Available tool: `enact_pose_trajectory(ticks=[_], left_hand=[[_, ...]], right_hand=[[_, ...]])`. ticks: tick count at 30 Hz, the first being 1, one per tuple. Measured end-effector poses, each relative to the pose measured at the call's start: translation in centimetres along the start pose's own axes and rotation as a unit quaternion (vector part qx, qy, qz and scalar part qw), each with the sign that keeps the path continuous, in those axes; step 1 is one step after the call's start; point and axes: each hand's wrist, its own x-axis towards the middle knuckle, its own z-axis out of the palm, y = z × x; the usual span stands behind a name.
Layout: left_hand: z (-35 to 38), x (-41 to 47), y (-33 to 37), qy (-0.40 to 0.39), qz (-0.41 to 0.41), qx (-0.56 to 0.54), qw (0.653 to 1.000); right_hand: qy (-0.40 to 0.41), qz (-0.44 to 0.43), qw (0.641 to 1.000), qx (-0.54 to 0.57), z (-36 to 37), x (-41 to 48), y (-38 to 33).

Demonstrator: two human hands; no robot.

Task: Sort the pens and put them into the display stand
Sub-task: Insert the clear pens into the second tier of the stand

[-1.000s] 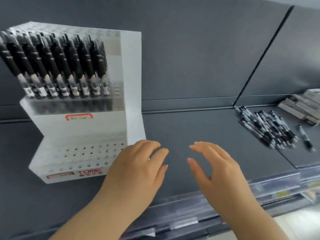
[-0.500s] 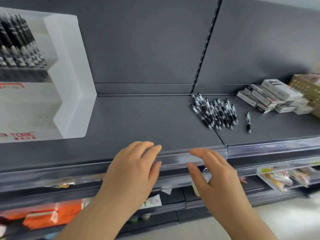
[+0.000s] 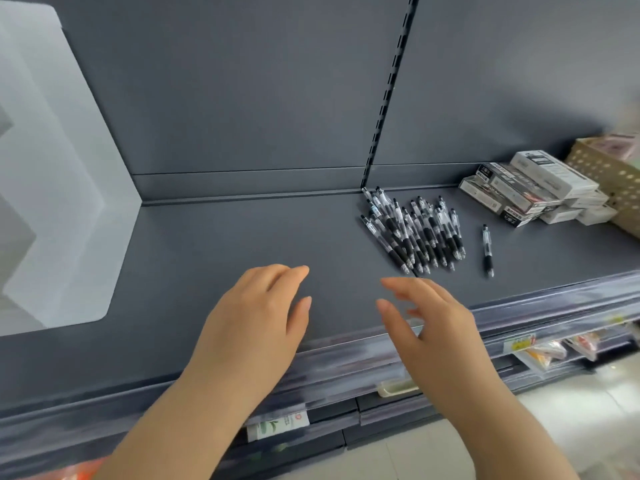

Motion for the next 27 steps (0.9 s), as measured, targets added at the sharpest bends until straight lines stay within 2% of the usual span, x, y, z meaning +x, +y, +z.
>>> enact_pose_trajectory(ticks=[5,13,16,23,27], left_hand=[[1.8,4.0,-0.7,-0.011,0.008,-0.008,1.0],[5.2,7.0,0.3,-0.07,-0.009,-0.02,0.997],[6.3,8.3,1.6,-0.103,-0.041,-0.021,0.994],[9.3,11.3,7.4,-0.108,-0.121,-0.032,0.986],[11.6,13.8,10.3,-0.126,-0.164,0.0,0.978]], right_hand=[[0.036,0.027,0.999,-0.002,0.2,3.0,1.1],[0.05,0.071,0.996,0.011,-0.8,7.1,5.6],[0.044,0.077,0.996,0.005,-2.0,9.4,7.9],[-0.011,0.048,0.999,0.007,-5.7,15.2,13.6],[-0.027,0.035,0.998,-0.045,-7.7,18.3,17.5]])
